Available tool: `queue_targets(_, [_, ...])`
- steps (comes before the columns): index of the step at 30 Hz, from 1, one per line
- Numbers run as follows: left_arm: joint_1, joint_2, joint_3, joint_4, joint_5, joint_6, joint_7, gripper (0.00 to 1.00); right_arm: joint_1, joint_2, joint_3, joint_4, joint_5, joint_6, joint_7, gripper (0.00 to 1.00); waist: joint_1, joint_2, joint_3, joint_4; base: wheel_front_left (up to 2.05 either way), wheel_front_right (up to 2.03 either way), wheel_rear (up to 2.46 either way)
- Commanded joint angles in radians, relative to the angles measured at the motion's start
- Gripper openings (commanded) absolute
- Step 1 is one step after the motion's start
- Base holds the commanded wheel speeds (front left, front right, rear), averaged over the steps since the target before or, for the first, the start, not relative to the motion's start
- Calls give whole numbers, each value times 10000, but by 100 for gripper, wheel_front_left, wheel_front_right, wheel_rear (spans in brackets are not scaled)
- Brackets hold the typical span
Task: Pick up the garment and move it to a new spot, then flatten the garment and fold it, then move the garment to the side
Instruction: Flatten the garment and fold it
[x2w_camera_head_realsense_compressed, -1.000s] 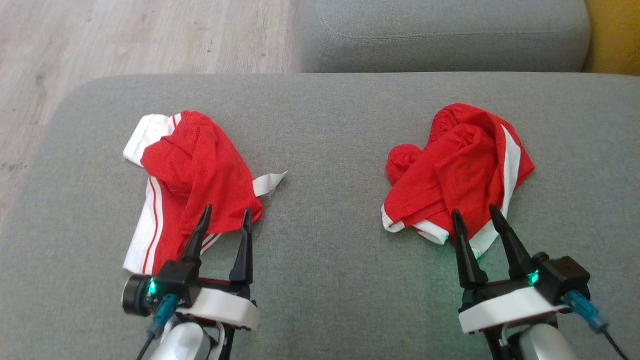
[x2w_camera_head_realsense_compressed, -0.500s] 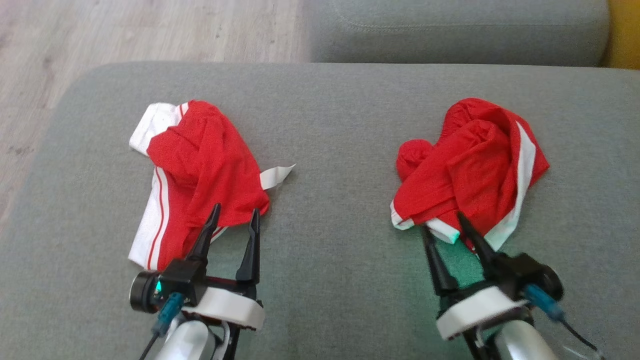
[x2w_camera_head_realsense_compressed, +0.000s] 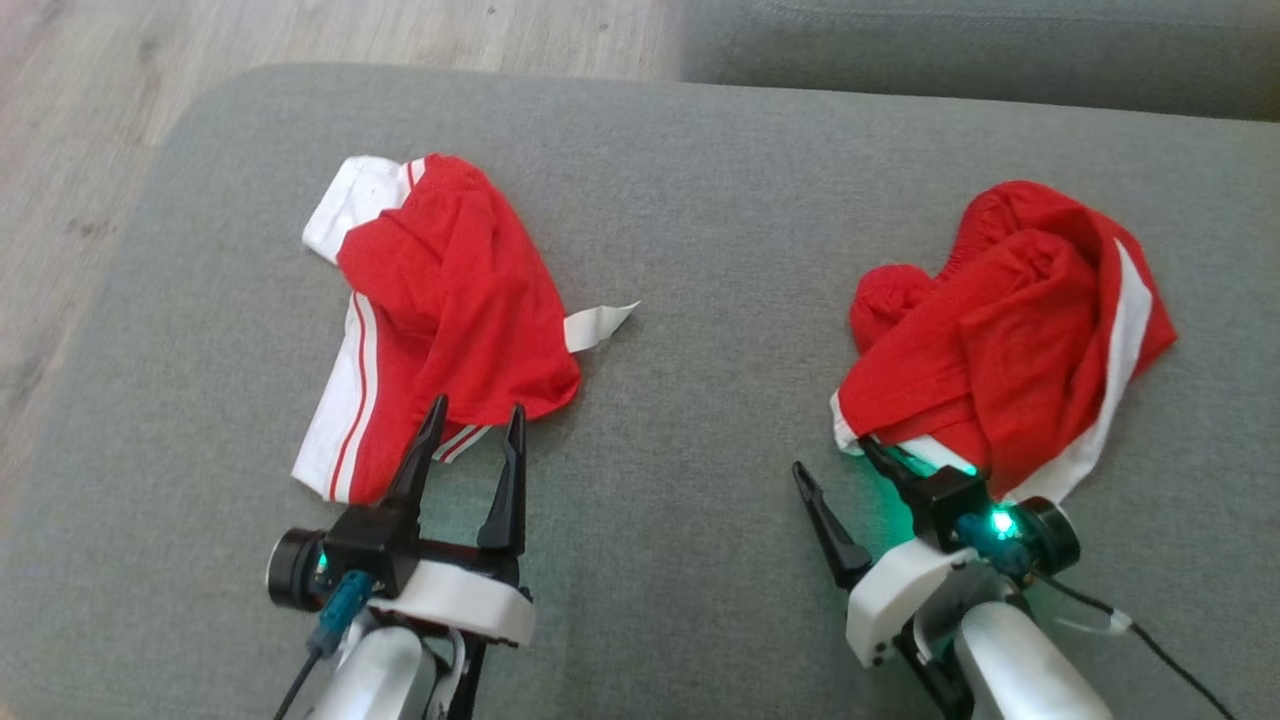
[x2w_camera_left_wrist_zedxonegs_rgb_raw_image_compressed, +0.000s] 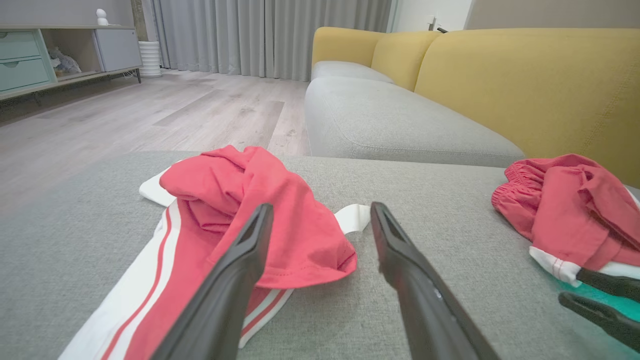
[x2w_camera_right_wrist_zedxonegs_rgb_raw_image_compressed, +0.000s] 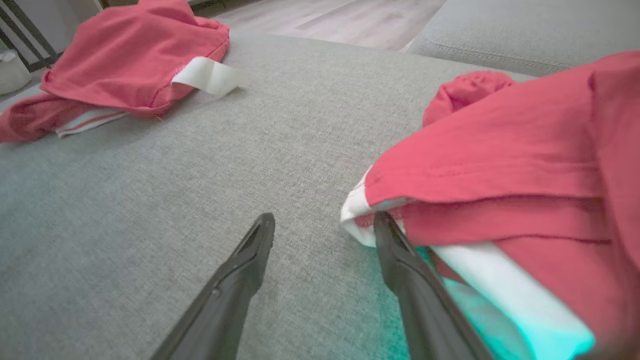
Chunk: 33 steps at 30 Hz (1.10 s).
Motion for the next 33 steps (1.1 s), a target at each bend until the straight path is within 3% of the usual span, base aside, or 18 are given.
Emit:
queue_targets(1, [-510,-20,426,-262,151,-104,-124,100,-489,-22,91,-113,-136,-7,-31,100,-1,0,118,101,0,0,0])
queue_targets(13, [-641,-208,616,-187,397,-300,-124,100,-1087,-22,-176,640,25,-7,38,100,-1,0,436,280,0,0,0])
queue_targets(14, [-644,-223,630,-173,414,-312,-124,100,-1116,-22,-132,686,78,-7,12,75,-1,0,431,283,0,0,0])
queue_targets(15, [-646,-238,640,-148,432,-325,-124,100,-1157,-22,-78,680,145,-7,-113,0,-1,0,413,282,0,0,0])
queue_targets(25, [-421,-332,817,91,521,-390,-124,100,-1688,-22,-355,-294,755,-7,-1221,0,-1,0,-390,125,0,0,0])
queue_targets(33, [-214,-419,865,128,458,-440,-124,100,-3893,-22,-711,-1107,195,-7,-674,0,-1,0,-898,238,0,0,0])
